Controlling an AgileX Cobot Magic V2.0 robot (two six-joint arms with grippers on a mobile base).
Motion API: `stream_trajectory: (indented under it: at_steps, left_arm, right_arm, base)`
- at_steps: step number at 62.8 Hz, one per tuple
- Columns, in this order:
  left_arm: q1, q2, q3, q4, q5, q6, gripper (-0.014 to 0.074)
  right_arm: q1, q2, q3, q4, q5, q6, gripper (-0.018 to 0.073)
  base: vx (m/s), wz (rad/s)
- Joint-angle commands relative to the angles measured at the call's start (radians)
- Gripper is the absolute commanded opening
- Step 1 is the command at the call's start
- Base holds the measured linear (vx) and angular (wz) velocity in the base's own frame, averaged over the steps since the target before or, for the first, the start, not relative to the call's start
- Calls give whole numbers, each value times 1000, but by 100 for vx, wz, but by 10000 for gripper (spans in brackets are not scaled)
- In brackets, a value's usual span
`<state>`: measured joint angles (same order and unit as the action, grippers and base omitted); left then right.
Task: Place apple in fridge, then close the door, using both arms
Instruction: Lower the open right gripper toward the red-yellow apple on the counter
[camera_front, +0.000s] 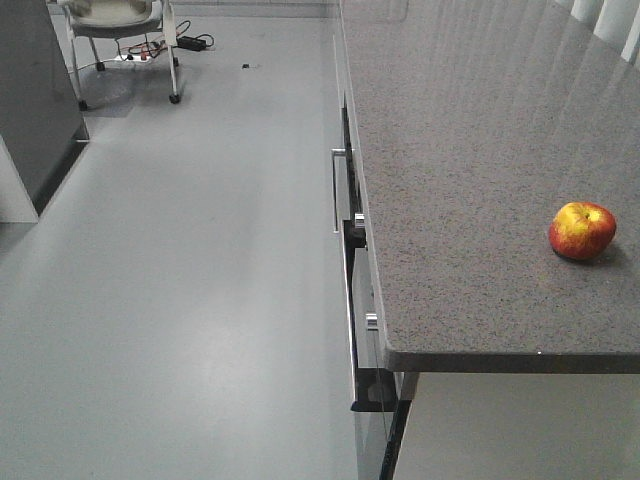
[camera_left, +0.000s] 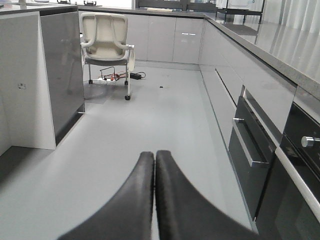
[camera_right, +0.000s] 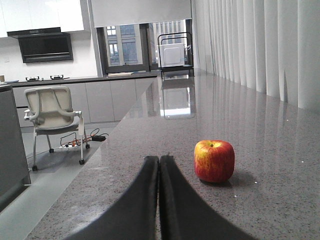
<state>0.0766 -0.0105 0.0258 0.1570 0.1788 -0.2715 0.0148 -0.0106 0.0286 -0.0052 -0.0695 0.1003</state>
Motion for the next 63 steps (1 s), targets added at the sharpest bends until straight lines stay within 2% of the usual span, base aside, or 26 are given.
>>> stream_trajectory:
  at_steps: [1, 63]
  left_arm:
    - [-7, -14, 28, -2, -79, -7, -6]
    - [-7, -14, 28, -2, -79, -7, -6]
  right_arm:
    - [-3, -19, 13, -10, -73, -8, -4]
    - [-3, -19, 13, -10, -74, -9, -4]
  base:
    - [0, 0]
    - [0, 0]
